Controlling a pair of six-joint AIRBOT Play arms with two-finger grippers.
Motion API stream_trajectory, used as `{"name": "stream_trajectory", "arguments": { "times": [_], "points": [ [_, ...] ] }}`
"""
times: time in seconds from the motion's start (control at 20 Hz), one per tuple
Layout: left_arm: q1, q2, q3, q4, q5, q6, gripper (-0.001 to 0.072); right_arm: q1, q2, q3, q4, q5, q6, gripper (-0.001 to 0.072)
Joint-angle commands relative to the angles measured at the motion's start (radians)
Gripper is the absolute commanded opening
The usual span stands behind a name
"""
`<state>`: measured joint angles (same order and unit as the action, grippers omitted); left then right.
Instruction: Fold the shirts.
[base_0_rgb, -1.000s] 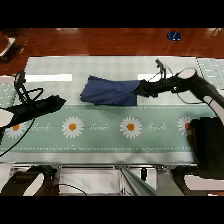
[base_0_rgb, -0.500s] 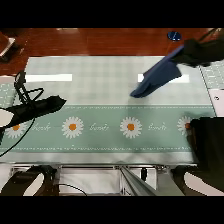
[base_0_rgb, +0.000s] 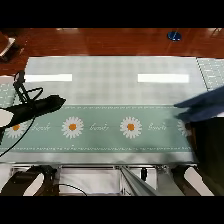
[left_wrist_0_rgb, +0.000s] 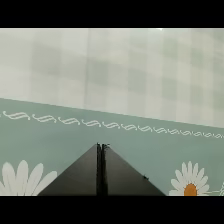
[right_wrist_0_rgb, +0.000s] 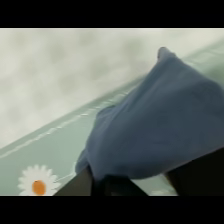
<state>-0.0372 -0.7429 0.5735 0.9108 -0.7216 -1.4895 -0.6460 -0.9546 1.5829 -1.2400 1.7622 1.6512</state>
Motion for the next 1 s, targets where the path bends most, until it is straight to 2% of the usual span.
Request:
{"name": "stream_trajectory", "arguments": {
  "times": [0.0,0.2,0.45,0.5,0.6,0.7,0.8,0.85,0.95],
  "points": [
    [-0.001,-0.001,0.0,0.0,0.027,0.0,0.003,-0.167,0.087,-0.009,-0.167,0.095,0.004,0.002],
    [-0.001,-0.001,0.0,0.0,0.053,0.0,0.003,-0.282,0.183,-0.096,-0.304,0.095,-0.02,0.002],
    [-0.001,-0.001,0.0,0.0,0.068,0.0,0.003,-0.35,0.322,-0.387,-0.531,0.094,0.018,0.0021],
    [-0.001,-0.001,0.0,0.0,0.068,0.0,0.003,-0.351,0.338,-0.451,-0.569,0.093,0.039,0.0056],
    [-0.001,-0.001,0.0,0.0,0.068,0.0,0.003,-0.35,0.34,-0.554,-0.584,0.093,0.056,0.0413],
    [-0.001,-0.001,0.0,0.001,0.084,0.007,0.003,-0.35,0.329,-0.595,-0.572,0.061,0.058,0.0405],
    [0.005,-0.001,0.005,0.009,0.178,0.094,0.003,-0.35,0.301,-0.568,-0.55,0.003,0.058,0.0404],
    [0.016,0.0,0.022,0.009,0.225,0.101,0.003,-0.35,0.273,-0.528,-0.51,-0.032,0.056,0.0393],
    [0.053,-0.002,0.106,0.008,0.268,0.101,0.003,-0.35,0.199,-0.399,-0.336,-0.15,0.058,0.0321]
  ]
}}
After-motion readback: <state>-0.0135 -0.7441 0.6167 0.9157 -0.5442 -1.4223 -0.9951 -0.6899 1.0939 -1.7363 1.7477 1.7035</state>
